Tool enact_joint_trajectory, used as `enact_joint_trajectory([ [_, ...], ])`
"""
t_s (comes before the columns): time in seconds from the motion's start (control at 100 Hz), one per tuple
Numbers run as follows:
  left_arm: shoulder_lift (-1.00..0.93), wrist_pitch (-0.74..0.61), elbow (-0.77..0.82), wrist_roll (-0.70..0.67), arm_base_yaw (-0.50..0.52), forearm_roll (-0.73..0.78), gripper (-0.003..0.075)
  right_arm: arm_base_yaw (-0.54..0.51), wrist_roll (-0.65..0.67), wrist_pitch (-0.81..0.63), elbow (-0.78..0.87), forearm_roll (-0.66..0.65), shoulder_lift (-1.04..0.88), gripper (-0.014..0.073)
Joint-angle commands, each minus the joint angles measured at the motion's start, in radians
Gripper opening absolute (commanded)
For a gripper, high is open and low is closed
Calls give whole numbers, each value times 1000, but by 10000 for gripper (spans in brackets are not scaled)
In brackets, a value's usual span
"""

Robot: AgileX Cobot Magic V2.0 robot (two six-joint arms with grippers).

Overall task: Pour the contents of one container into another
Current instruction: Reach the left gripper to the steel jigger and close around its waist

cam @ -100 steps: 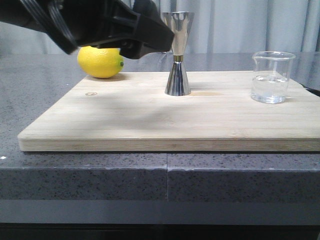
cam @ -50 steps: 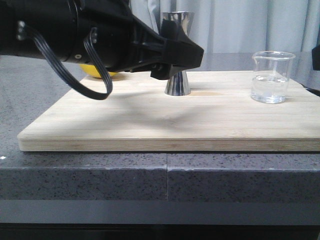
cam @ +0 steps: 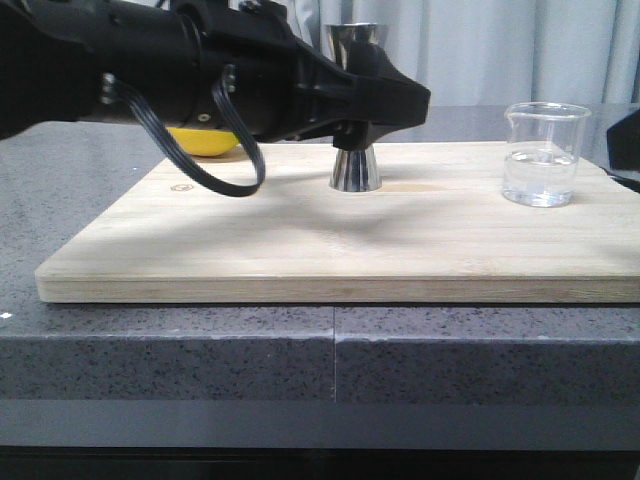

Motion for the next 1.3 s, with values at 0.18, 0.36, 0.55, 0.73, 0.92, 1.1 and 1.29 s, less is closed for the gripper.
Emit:
enact_joint_trajectory([
  [0.18, 16, -89, -79, -29, 11, 6, 637, 4, -11, -138, -24, -18, 34, 411],
  [0.36, 40, -129, -87, -34, 22, 6, 637, 4, -11, -155, -24, -20, 34, 411],
  [0.55, 40, -131, -87, -34, 22, 6, 637, 4, -11, -166, -24, -22, 34, 411],
  [0.73, 40, -133, -83, -34, 22, 6, 637, 4, -11, -168, -24, -27, 34, 411],
  [0.92, 40, -135, -83, -34, 22, 6, 637, 4, -11, -172, -24, -27, 34, 411],
  [1.1, 40, -135, -83, -34, 22, 6, 607, 4, -11, -170, -24, -27, 34, 411],
  [1.29, 40, -135, -83, -34, 22, 6, 395, 4, -11, -175, -24, -28, 58, 411],
])
